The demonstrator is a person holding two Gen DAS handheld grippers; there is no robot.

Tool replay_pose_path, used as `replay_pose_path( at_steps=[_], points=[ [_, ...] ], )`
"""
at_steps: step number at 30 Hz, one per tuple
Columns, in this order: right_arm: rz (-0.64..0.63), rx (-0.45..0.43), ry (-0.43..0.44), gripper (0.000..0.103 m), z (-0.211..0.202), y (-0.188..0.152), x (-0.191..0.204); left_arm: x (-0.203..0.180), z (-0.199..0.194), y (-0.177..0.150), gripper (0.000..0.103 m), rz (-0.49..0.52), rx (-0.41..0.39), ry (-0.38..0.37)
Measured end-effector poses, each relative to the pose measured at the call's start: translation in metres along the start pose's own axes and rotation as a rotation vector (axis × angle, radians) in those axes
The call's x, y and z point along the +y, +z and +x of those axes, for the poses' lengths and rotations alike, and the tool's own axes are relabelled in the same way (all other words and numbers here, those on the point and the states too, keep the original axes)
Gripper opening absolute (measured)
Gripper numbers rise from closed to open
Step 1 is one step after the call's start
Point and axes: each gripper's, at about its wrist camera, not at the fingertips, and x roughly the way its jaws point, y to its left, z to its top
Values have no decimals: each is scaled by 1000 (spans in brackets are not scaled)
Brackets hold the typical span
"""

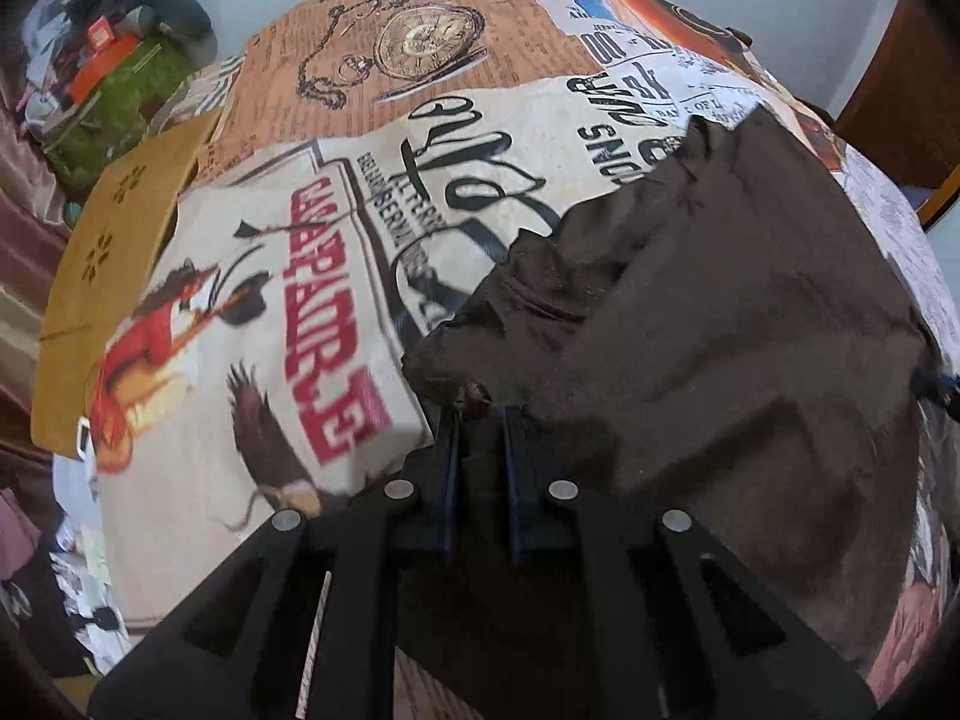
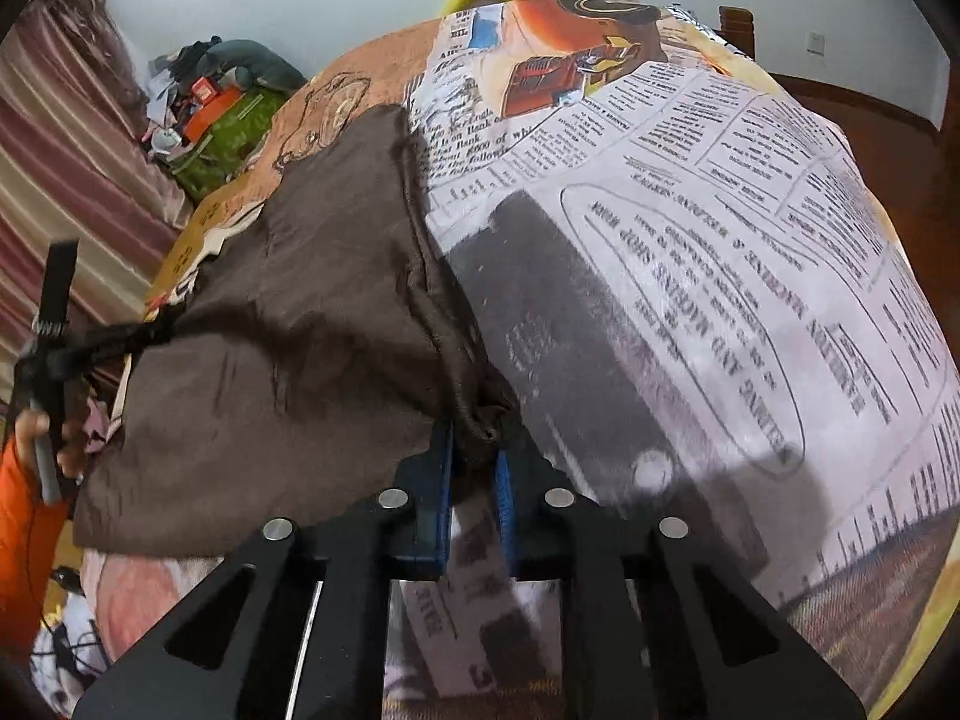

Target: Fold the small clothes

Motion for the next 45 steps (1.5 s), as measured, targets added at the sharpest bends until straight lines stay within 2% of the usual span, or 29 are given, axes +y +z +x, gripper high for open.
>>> replay_pose_path(
  at_steps=[5,9,11,12,13,16,22,26,28,30,32,34,35,36,40,45],
  points=[
    [-74,-20,-53,10,-2,19,2,-5,-7,-13,12,0,5,-46],
    [-96,-42,-61,9,-4,43,-4,-13,-11,-17,12,1,10,-101],
    [-96,-53,-61,9,-2,56,-9,-15,-14,-18,14,-10,13,-131],
    [-101,-58,-67,9,0,64,-11,-14,-15,-17,21,-18,7,-142],
    [-110,-62,-74,9,2,70,-11,-13,-17,-15,30,-22,1,-146],
    [-148,-69,-99,8,9,88,-11,-6,-22,-7,38,-31,-39,-116],
    [-191,-69,-117,8,28,121,-14,9,-16,16,39,-45,-74,-81],
    [-185,-76,-122,8,41,142,-16,8,-1,25,38,-44,-58,-97],
    [-167,-79,-118,9,45,147,-16,2,8,25,38,-45,-42,-130],
    [-152,-80,-105,12,43,148,-15,-3,12,23,38,-36,-31,-150],
    [-140,-75,-90,12,38,144,-15,-15,13,21,37,0,-42,-137],
    [-139,-69,-77,21,30,137,-13,-23,14,20,19,25,-36,-135],
    [-143,-71,-80,25,27,135,-12,-25,14,19,16,16,-30,-143],
    [-151,-76,-84,29,22,131,-10,-27,14,19,9,10,-23,-153],
    [-185,-90,-80,39,-2,110,0,-28,10,10,7,-19,-11,-176],
    [-212,-91,-70,41,-30,75,14,-30,-3,-14,7,-45,-4,-208]
  ],
)
